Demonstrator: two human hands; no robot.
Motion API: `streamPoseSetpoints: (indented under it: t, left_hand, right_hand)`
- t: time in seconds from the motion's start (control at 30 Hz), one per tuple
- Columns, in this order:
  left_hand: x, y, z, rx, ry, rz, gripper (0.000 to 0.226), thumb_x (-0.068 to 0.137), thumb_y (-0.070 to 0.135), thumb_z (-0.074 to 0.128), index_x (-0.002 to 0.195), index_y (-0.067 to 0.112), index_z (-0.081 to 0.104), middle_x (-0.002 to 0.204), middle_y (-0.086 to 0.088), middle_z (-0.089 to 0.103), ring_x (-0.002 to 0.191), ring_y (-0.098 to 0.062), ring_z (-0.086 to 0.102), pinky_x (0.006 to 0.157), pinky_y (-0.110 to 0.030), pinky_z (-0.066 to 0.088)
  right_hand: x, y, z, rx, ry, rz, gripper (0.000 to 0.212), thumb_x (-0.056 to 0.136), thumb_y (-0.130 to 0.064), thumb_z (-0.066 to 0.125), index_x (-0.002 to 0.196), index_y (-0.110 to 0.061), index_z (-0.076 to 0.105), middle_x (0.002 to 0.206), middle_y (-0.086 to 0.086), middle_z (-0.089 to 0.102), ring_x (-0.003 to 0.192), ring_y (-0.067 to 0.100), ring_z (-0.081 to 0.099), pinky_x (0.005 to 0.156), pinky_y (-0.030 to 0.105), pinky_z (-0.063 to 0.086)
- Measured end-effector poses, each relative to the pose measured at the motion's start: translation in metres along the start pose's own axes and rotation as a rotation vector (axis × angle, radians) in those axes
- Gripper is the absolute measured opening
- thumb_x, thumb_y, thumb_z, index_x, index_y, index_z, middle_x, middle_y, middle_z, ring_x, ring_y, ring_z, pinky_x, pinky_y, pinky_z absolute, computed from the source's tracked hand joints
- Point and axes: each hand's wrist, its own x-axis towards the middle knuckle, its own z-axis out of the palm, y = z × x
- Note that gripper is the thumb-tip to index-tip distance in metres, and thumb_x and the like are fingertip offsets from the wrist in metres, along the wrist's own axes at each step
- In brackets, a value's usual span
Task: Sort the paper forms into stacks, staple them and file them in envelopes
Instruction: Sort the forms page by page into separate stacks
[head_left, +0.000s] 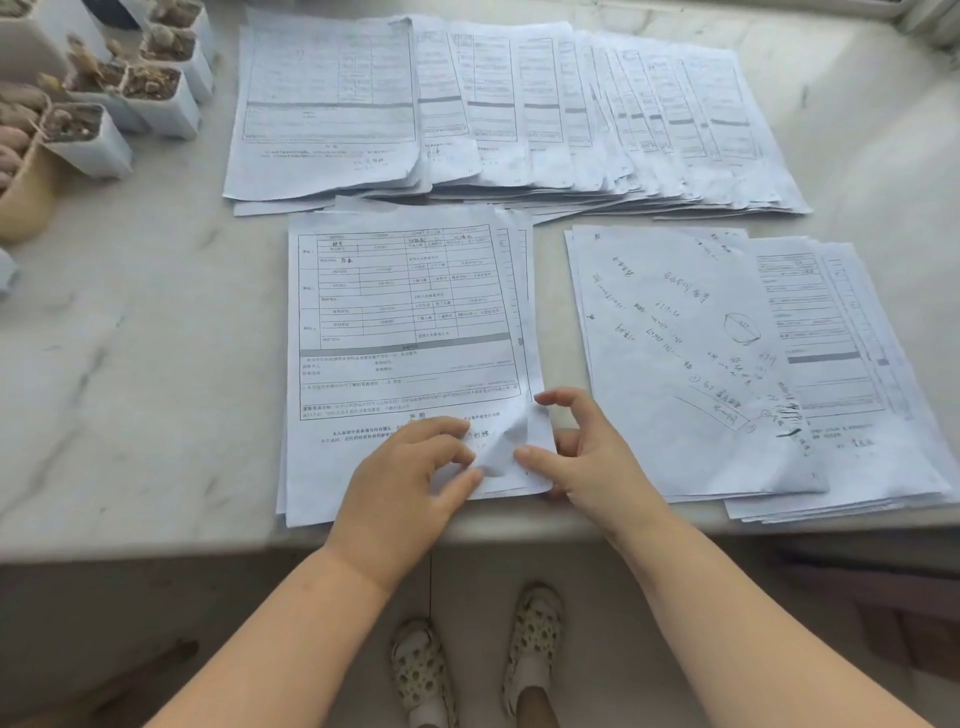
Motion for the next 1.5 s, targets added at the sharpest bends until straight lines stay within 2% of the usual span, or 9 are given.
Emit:
streamPoseSetpoints:
  t: [0.13, 0.37, 0.5, 0.8, 0.93, 1.17, 1.27, 1.4, 1.5]
  left_hand:
    - [0.003, 0.004, 0.0, -0.009, 0.15, -0.033, 0.02, 0.088, 0.045, 0.046, 0.1, 0.031, 0.054, 0.091, 0.02, 0.063, 0.087, -0.004, 0.058, 0.068, -0.022, 0.041]
    - [0.005, -0.001, 0.001, 0.026, 0.104, -0.016, 0.022, 0.084, 0.043, 0.05, 0.093, 0.029, 0.065, 0.092, 0.018, 0.066, 0.086, -0.004, 0.057, 0.073, -0.022, 0.045]
    - [0.008, 0.005, -0.004, -0.045, 0.127, -0.063, 0.028, 0.084, 0.05, 0.045, 0.084, 0.029, 0.063, 0.069, 0.01, 0.059, 0.071, -0.008, 0.053, 0.062, -0.014, 0.039]
    - [0.004, -0.005, -0.01, -0.071, -0.026, 0.023, 0.028, 0.072, 0.051, 0.055, 0.091, 0.032, 0.063, 0.102, 0.026, 0.062, 0.097, 0.006, 0.057, 0.084, -0.013, 0.042]
    - [0.007, -0.005, -0.007, -0.177, 0.091, -0.083, 0.022, 0.088, 0.041, 0.044, 0.078, 0.025, 0.053, 0.064, 0.004, 0.052, 0.06, -0.012, 0.046, 0.058, -0.027, 0.036]
    - [0.01, 0.0, -0.006, -0.287, 0.177, -0.165, 0.027, 0.089, 0.036, 0.044, 0.067, 0.021, 0.041, 0.056, 0.005, 0.034, 0.054, -0.01, 0.03, 0.051, -0.023, 0.025]
    - [0.009, 0.0, -0.007, -0.336, 0.17, -0.175, 0.027, 0.089, 0.036, 0.044, 0.069, 0.018, 0.044, 0.057, 0.009, 0.035, 0.055, -0.007, 0.03, 0.052, -0.022, 0.025]
    - [0.008, 0.002, -0.01, -0.489, 0.13, -0.24, 0.046, 0.09, 0.045, 0.041, 0.078, 0.004, 0.059, 0.064, 0.013, 0.051, 0.063, -0.004, 0.047, 0.064, -0.019, 0.037]
    - [0.002, 0.01, -0.016, -0.566, 0.031, -0.266, 0.054, 0.088, 0.055, 0.04, 0.08, 0.015, 0.074, 0.096, 0.013, 0.073, 0.098, 0.003, 0.063, 0.085, -0.005, 0.038]
  right_hand:
    - [-0.001, -0.005, -0.013, 0.134, -0.189, 0.042, 0.049, 0.089, 0.004, 0.06, 0.12, -0.032, 0.053, 0.085, 0.018, 0.061, 0.075, 0.02, 0.058, 0.067, 0.025, 0.052]
    - [0.007, -0.004, -0.006, 0.109, -0.111, 0.055, 0.049, 0.084, -0.009, 0.07, 0.12, -0.035, 0.051, 0.089, 0.02, 0.072, 0.074, 0.025, 0.067, 0.064, 0.032, 0.051]
    - [0.005, -0.009, -0.007, 0.143, -0.159, 0.074, 0.015, 0.09, -0.005, 0.066, 0.094, -0.02, 0.067, 0.08, 0.006, 0.068, 0.068, 0.011, 0.064, 0.059, 0.021, 0.049]
    - [0.007, -0.016, 0.0, 0.054, -0.099, 0.115, 0.022, 0.091, -0.022, 0.066, 0.072, -0.013, 0.065, 0.07, 0.002, 0.06, 0.058, 0.007, 0.052, 0.055, 0.016, 0.042]
    - [0.002, -0.013, -0.011, 0.155, -0.173, 0.133, 0.018, 0.095, -0.012, 0.06, 0.097, -0.024, 0.073, 0.084, -0.004, 0.061, 0.075, 0.003, 0.058, 0.064, 0.019, 0.051]
    - [0.002, -0.022, -0.015, -0.043, -0.121, 0.074, 0.031, 0.092, -0.006, 0.061, 0.118, -0.023, 0.065, 0.061, 0.004, 0.045, 0.058, 0.011, 0.052, 0.055, 0.017, 0.047]
    - [0.01, -0.034, -0.021, -0.174, 0.022, 0.096, 0.018, 0.096, -0.022, 0.057, 0.107, -0.017, 0.071, 0.057, 0.0, 0.054, 0.044, 0.009, 0.047, 0.049, 0.018, 0.041]
    - [0.025, -0.057, -0.016, 0.11, -0.107, 0.369, 0.048, 0.098, -0.05, 0.046, 0.105, -0.008, 0.067, 0.076, 0.009, 0.074, 0.057, 0.016, 0.066, 0.055, 0.025, 0.053]
    - [0.034, -0.053, 0.003, 0.022, -0.11, 0.381, 0.028, 0.091, -0.032, 0.063, 0.103, -0.008, 0.068, 0.092, 0.011, 0.074, 0.074, 0.024, 0.071, 0.062, 0.032, 0.057]
